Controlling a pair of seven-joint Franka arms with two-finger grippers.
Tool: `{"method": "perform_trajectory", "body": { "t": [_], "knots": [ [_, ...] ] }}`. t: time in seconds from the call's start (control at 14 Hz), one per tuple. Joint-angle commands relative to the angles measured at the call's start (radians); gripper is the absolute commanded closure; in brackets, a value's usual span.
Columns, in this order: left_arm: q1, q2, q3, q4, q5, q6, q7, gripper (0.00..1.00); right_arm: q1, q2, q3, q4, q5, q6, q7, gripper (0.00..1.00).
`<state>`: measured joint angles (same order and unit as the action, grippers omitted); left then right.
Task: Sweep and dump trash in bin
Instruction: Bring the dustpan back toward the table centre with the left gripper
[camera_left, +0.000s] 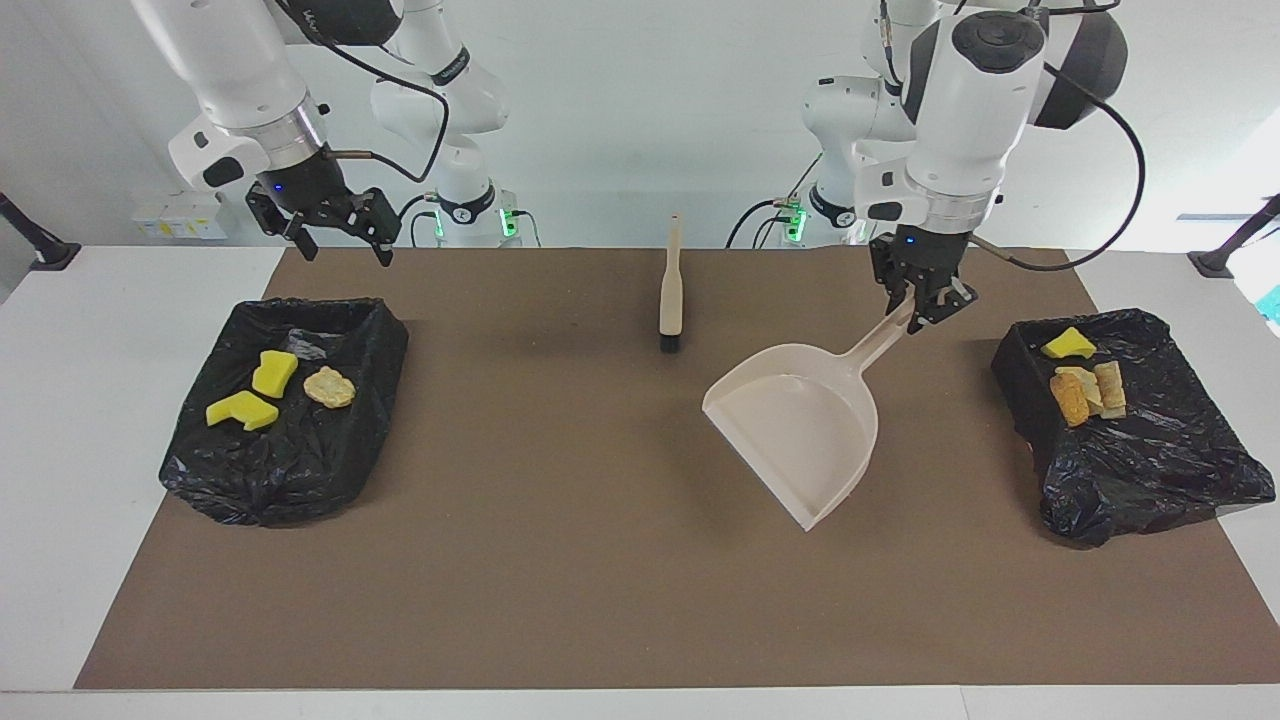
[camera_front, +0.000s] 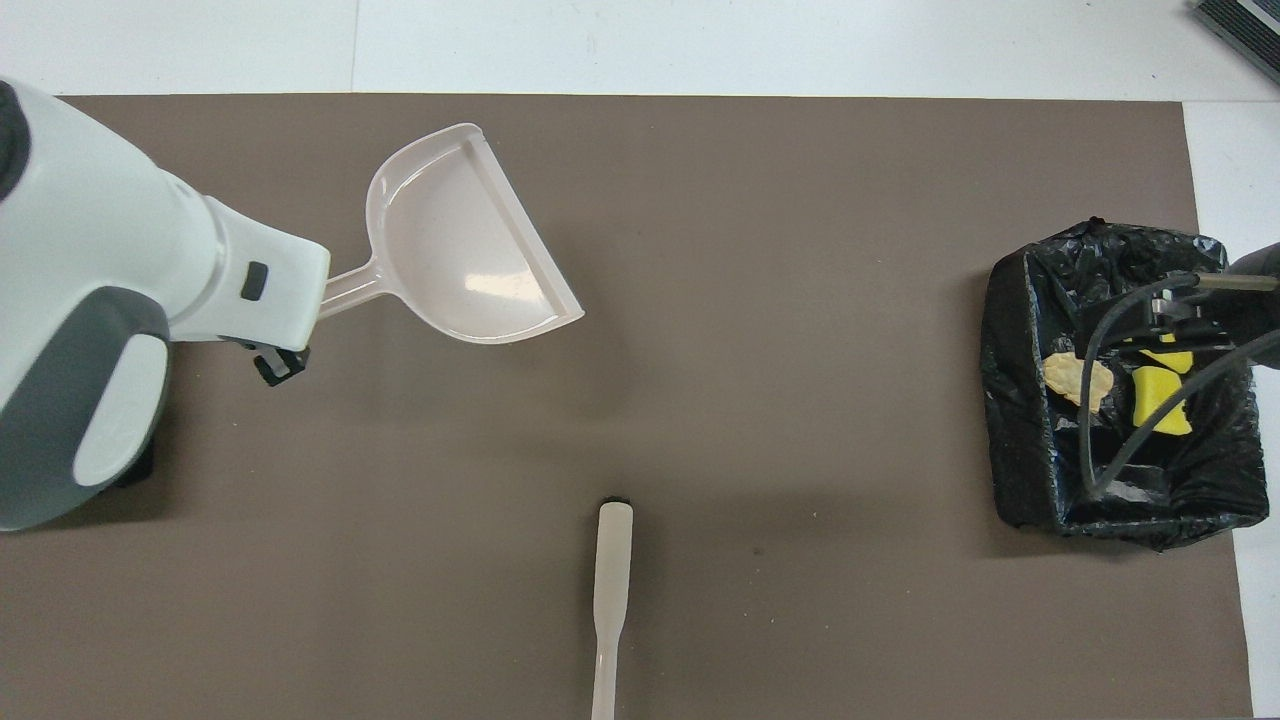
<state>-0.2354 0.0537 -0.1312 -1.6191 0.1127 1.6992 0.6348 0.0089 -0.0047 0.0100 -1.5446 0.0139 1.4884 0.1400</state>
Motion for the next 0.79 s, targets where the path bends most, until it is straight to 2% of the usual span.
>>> {"method": "perform_trajectory", "body": {
  "t": [0.0,0.14,0.43,0.72],
  "knots": [
    [-0.056,-0.012,0.022,-0.03,-0.063,0.049,-0.168,1.0,-0.004,-0.023,0.002,-0.031,0.014,0.026,0.009,0.0],
    [-0.097,0.027,0.022,-0.031,-0.128,0.086,-0.376,1.0,-0.003,-0.023,0.002,-0.031,0.015,0.026,0.009,0.0],
    [-0.194,0.101,0.022,-0.033,-0.145,0.178,-0.752,1.0,-0.003,-0.023,0.002,-0.031,0.015,0.026,0.009,0.0],
    [-0.26,0.182,0.022,-0.025,-0.162,0.278,-0.976,1.0,-0.004,-0.023,0.001,-0.031,0.015,0.026,0.009,0.0]
  ]
}}
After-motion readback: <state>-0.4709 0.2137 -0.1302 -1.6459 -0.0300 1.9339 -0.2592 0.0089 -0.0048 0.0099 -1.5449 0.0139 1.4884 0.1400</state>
